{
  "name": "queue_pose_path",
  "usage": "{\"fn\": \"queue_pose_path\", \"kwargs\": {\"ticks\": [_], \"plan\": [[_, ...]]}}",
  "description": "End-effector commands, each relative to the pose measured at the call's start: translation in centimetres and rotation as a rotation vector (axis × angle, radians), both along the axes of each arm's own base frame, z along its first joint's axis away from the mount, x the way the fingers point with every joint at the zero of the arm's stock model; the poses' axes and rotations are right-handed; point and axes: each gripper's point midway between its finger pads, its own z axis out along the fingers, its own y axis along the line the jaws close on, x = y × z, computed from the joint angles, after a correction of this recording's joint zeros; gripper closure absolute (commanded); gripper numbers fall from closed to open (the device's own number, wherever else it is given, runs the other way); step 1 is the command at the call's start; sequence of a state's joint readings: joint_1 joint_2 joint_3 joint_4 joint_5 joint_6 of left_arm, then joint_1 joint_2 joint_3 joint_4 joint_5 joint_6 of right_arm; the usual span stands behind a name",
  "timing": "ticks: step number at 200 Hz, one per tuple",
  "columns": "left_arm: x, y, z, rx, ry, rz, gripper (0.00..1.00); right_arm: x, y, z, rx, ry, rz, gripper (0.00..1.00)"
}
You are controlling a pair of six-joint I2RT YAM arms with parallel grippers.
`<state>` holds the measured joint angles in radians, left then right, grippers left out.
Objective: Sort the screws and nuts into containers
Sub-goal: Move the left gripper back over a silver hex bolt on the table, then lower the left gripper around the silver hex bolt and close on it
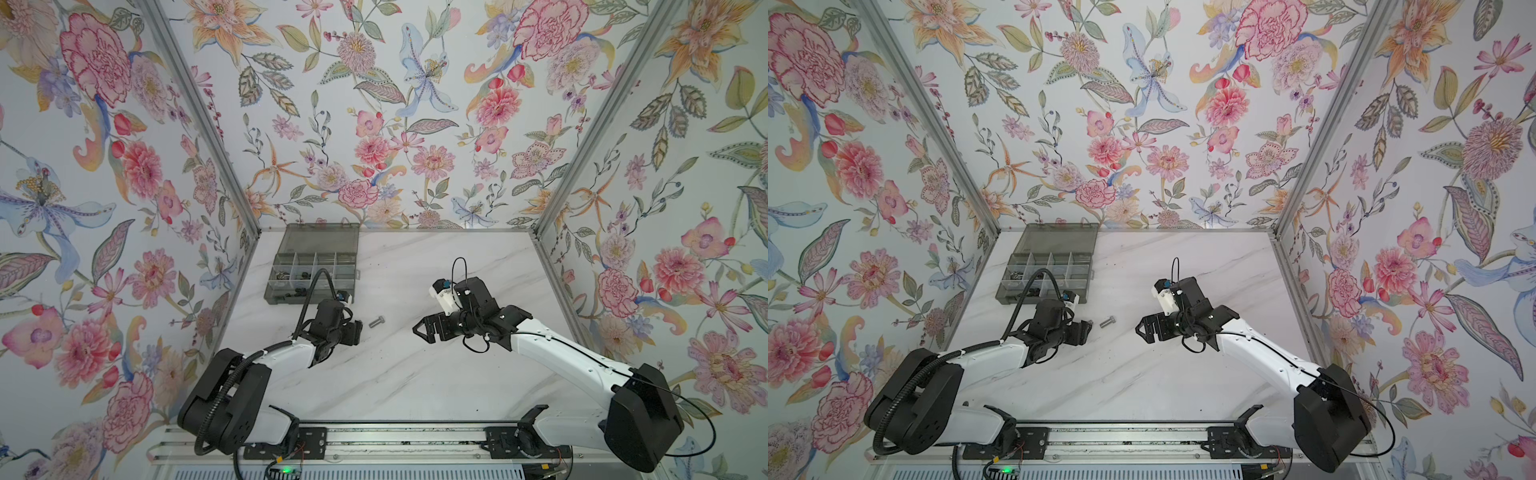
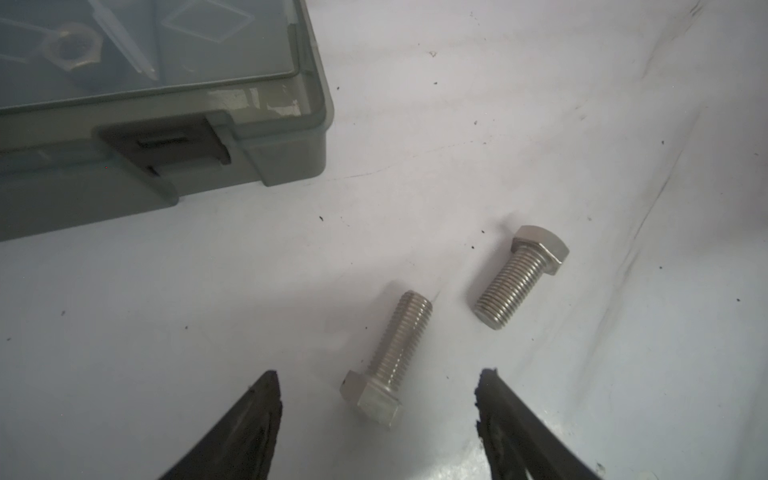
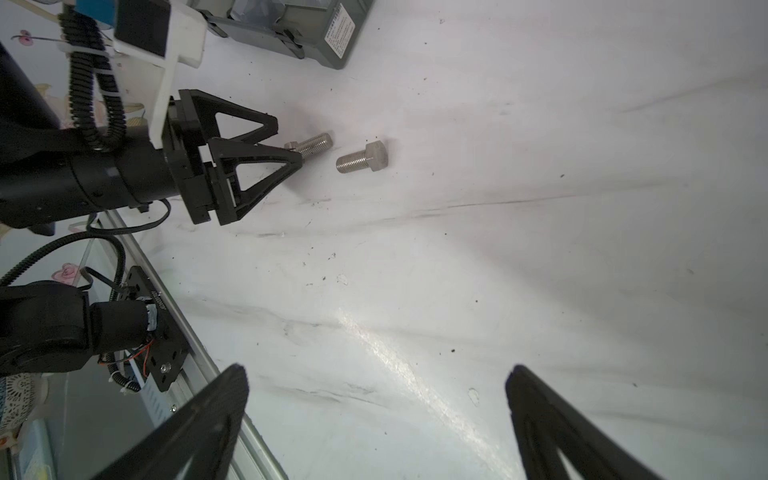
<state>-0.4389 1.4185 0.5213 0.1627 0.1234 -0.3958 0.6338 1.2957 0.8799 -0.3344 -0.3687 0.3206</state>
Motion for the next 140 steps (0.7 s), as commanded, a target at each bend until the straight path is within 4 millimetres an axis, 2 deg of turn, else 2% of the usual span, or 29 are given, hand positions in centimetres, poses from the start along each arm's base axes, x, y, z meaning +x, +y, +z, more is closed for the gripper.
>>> {"fn": "queue_pose_path", "kwargs": {"ticks": [1,99,140], "plan": [[1.1,-0.7,0.6,0.009,-0.036,-0.018,0.23,-0.5,0.9,1.2,0.083,-0.005,0.025,0.01],[0.9,-1.3,-0.7,0.019,0.001,-0.047,0.28,-0.5,0.9,0.8,0.117,0.016,0.015,0.01],[0.7,-1.7,-1.2,0.039,0.014,-0.068,0.42,-0.4,0.6,0.8,0.125,0.024,0.002,0.01]]}}
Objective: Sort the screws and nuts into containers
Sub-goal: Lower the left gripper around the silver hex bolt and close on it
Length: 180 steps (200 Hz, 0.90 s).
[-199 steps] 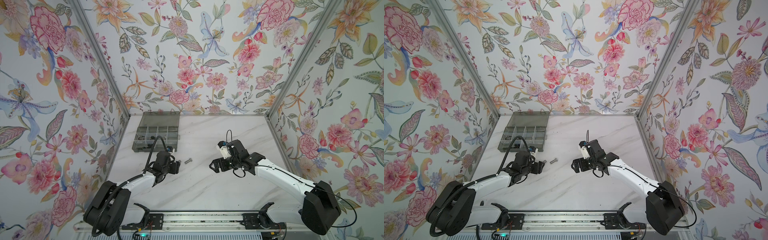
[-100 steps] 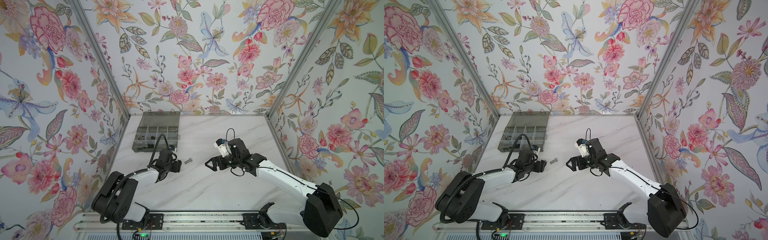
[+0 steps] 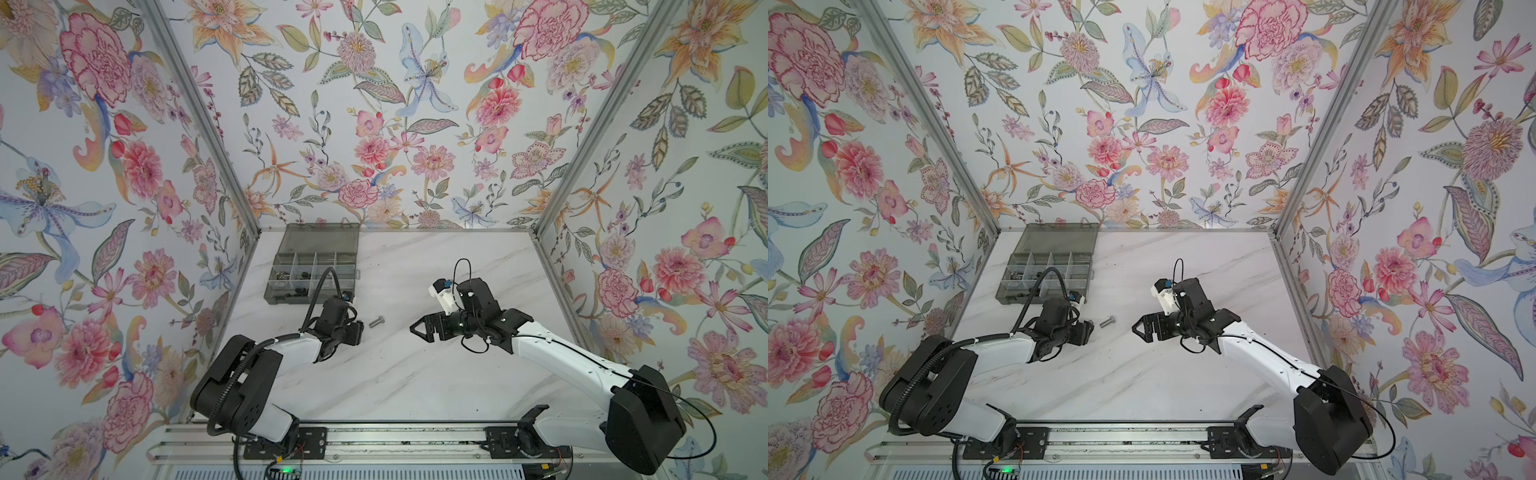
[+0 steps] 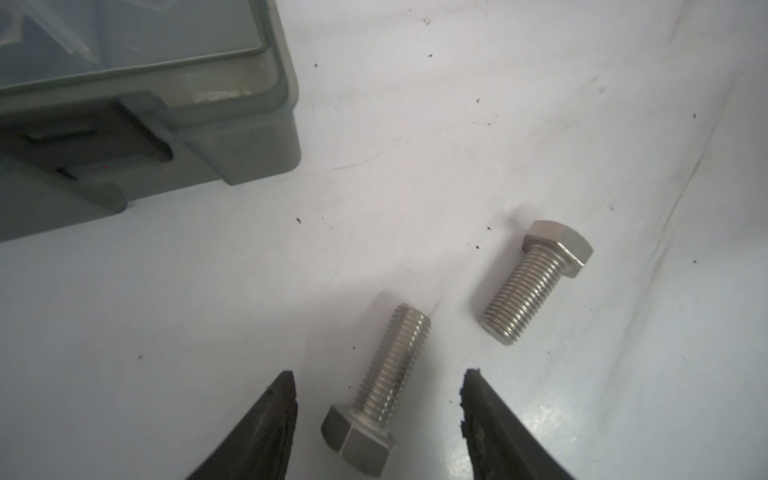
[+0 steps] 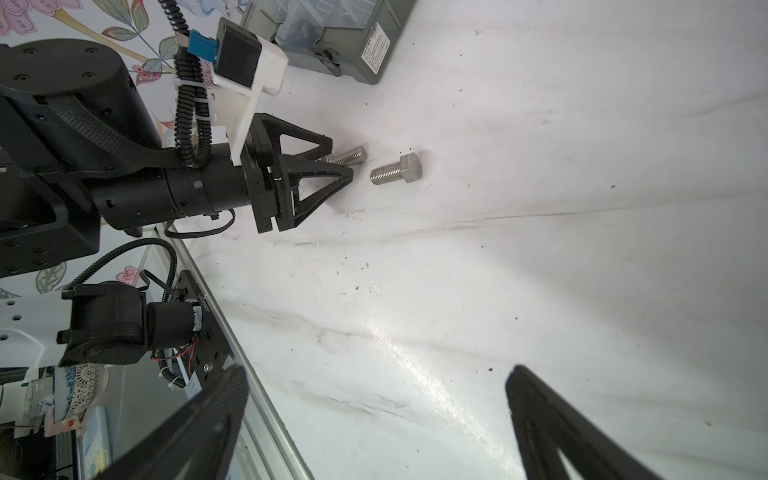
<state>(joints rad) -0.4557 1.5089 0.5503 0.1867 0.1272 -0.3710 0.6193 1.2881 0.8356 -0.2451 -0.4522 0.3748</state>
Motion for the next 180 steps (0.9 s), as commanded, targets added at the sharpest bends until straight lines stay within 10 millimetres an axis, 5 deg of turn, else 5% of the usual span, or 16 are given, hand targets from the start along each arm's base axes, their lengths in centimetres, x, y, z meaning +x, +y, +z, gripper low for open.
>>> {"fn": "queue_pose_path", "kwargs": {"ticks": [1,180], "plan": [[0.3,-0.8,0.3,0.009,-0.013,-0.030,0.42,-0.1,-0.1,0.5,0.031,-0.006,-0.007,0.01],[-1.2,-0.6,-0.6,0.006,0.011,-0.046,0.67,0.0,-0.7,0.4,0.053,0.008,-0.030,0.01]]}}
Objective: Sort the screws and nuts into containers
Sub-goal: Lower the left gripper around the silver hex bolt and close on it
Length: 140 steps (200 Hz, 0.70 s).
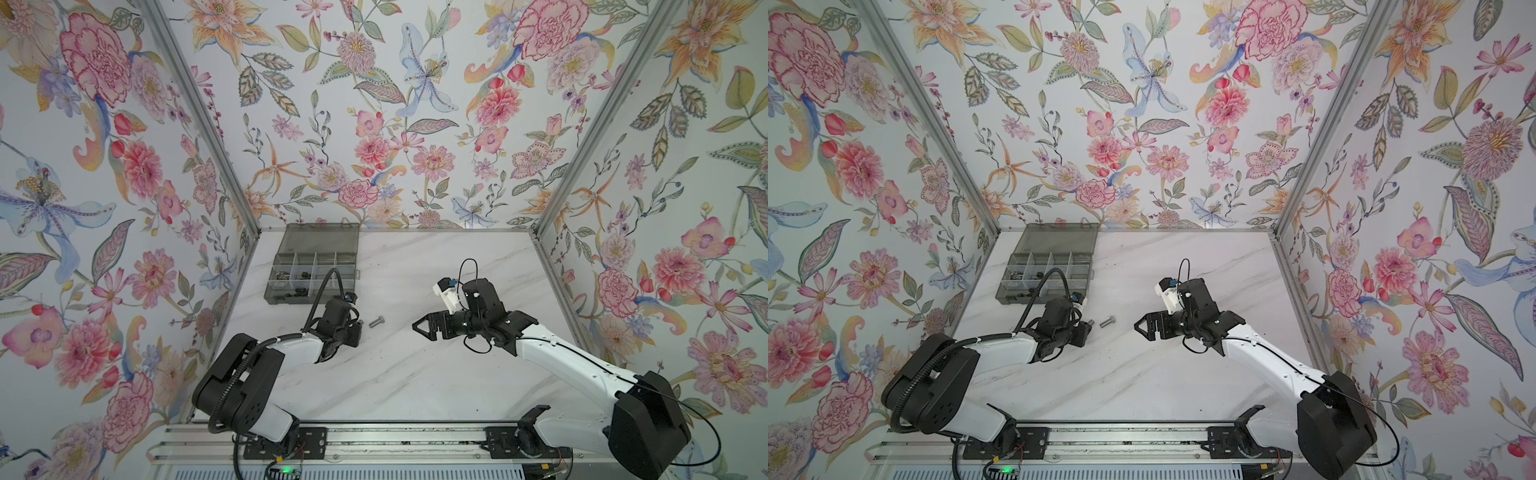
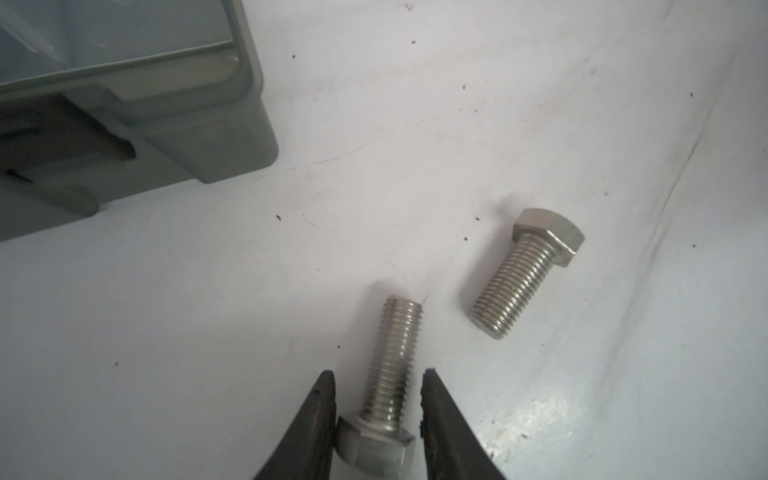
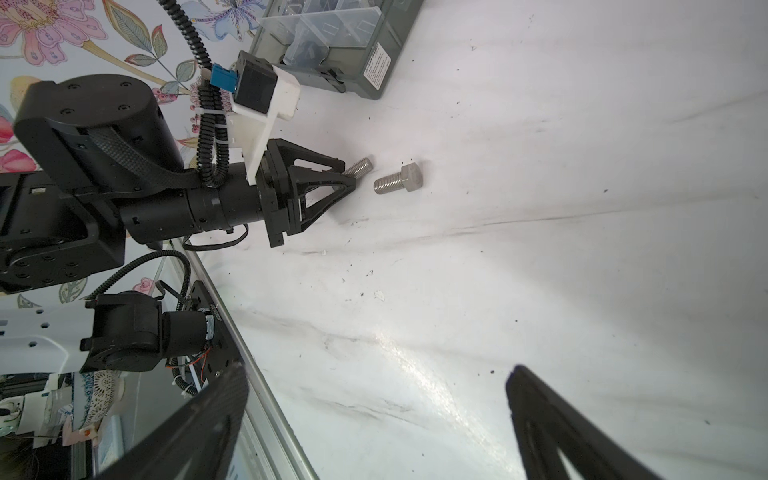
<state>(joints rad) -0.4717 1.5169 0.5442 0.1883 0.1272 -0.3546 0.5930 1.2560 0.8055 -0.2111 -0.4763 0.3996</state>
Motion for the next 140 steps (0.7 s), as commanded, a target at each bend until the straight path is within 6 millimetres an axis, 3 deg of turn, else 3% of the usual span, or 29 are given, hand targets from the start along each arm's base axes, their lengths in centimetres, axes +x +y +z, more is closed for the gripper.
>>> {"fn": "queue_pose_path", "kwargs": {"ticks": [1,84,120,140], "plan": [[-0.7,-0.2,-0.2,-0.009,0.005,-0.018,0.67,-0.1,-0.2,0.0,0.013,0.009,-0.006,0.01],[-0.5,-0.5,0.1,-0.050,0.001,0.007,1.00,-0.1,-0.2,-0.2,0.016,0.014,-0.006,0.01],[0.2,-0.6,1.2,-0.057,-0.028,0.023,1.00,0.0,-0.2,-0.5,0.012,0.023,-0.005,0.01],[0.9,-0.2,2.8,-0.053,-0.065,0.048,1.00,0.0,-0.1,-0.6,0.010,0.027,-0.005,0.01]]}}
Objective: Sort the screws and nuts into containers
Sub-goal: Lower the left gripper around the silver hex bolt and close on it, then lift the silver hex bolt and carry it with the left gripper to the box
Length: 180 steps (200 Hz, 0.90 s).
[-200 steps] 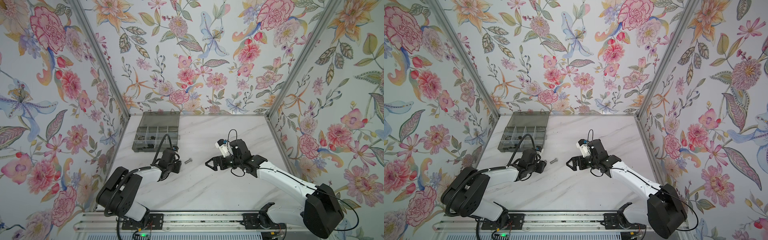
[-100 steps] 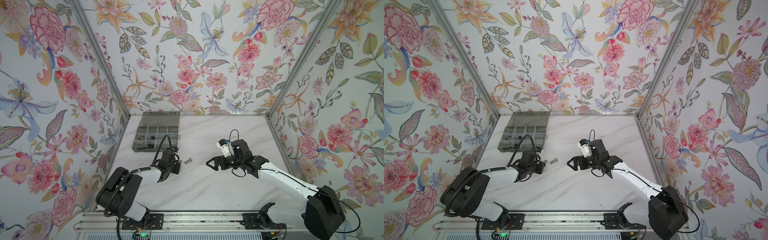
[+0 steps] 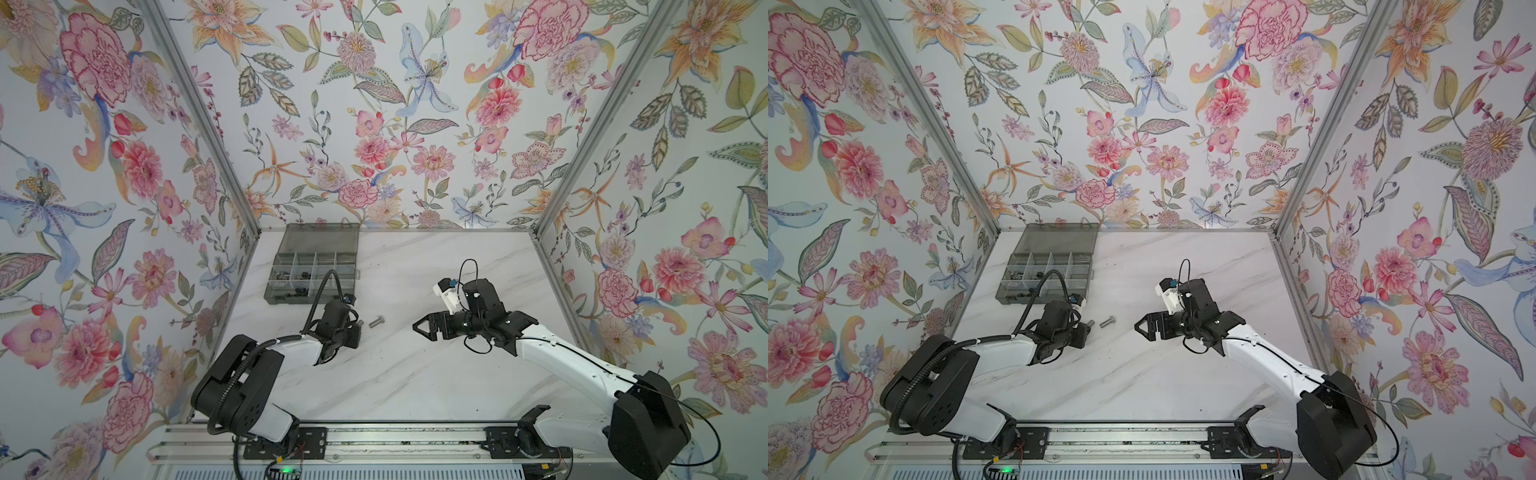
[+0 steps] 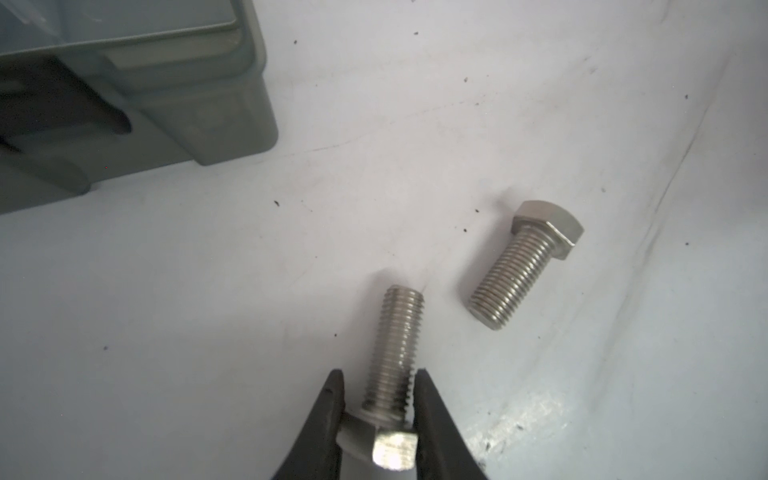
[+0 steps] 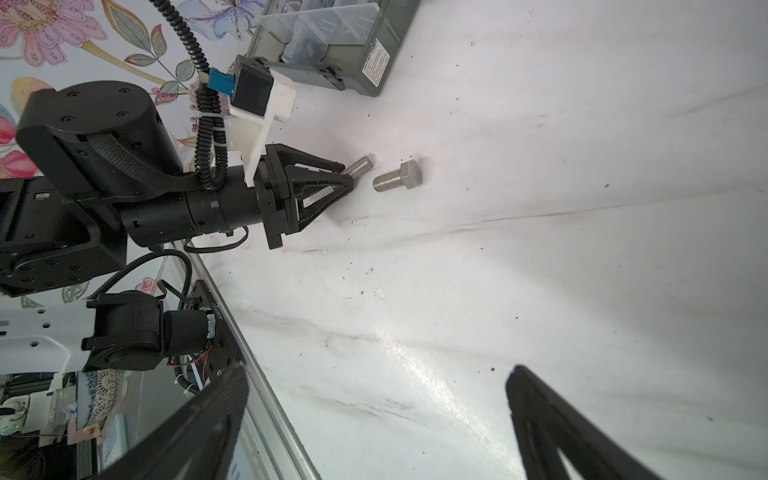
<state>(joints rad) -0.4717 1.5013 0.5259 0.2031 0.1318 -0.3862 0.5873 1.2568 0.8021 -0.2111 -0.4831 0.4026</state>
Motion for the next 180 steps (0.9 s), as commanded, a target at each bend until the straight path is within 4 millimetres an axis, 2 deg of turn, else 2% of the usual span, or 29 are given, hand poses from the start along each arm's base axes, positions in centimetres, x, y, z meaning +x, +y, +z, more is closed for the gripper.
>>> {"fn": "queue_pose_path", "kwargs": {"ticks": [1,37,68,94,147,180], "plan": [[1.2,-0.2,2.8,-0.026,-0.068,0.029,1.00,0.0,0.0,-0.5,0.008,0.020,-0.002,0.01],[3.0,1.3,7.5,-0.044,-0.158,0.085,1.00,0.1,0.0,-0.5,0.010,0.019,-0.003,0.01],[5.4,4.7,11.2,-0.065,-0.230,0.197,1.00,0.1,0.1,-0.5,0.013,0.022,0.000,0.01],[7.4,7.2,13.1,-0.056,-0.284,0.255,1.00,0.1,0.0,-0.6,0.014,0.025,-0.003,0.01],[11.2,9.8,13.0,-0.013,-0.294,0.319,1.00,0.0,-0.2,-1.1,0.005,0.034,-0.013,0.01],[12.3,10.0,12.1,-0.037,-0.251,0.298,1.00,-0.1,-0.4,-1.2,0.008,0.035,-0.022,0.01]]}}
